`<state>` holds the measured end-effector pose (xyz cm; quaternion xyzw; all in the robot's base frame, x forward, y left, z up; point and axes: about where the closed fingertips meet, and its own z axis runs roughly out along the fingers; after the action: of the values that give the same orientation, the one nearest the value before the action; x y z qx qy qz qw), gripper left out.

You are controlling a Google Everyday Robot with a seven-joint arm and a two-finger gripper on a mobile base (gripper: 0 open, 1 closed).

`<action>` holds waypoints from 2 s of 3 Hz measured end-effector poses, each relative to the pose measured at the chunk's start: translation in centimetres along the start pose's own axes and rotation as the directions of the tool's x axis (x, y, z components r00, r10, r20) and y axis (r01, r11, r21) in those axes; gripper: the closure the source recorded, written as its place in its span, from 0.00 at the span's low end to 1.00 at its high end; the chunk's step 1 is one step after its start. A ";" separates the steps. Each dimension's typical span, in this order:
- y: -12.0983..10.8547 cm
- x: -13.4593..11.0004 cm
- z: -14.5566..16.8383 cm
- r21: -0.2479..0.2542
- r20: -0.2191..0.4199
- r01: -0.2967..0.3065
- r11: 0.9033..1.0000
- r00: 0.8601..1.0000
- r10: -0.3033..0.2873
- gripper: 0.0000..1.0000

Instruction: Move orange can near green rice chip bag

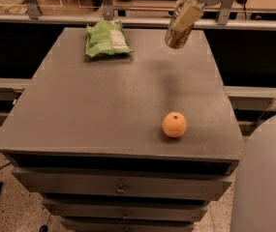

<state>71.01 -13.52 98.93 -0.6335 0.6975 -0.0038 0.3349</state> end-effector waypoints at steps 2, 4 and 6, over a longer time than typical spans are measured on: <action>-0.8 -2.4 5.6 0.099 0.065 -0.227 0.969 0.973 0.221 1.00; -0.1 -3.4 6.6 0.026 0.136 -0.230 0.973 0.965 0.224 1.00; 0.8 -5.2 7.8 -0.058 0.163 -0.175 0.983 0.970 0.182 0.75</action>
Offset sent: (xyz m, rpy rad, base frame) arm 0.0364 0.0612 -0.0520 0.2556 0.0351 -0.2861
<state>73.83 -5.49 94.90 -0.5732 0.7209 0.0947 0.3779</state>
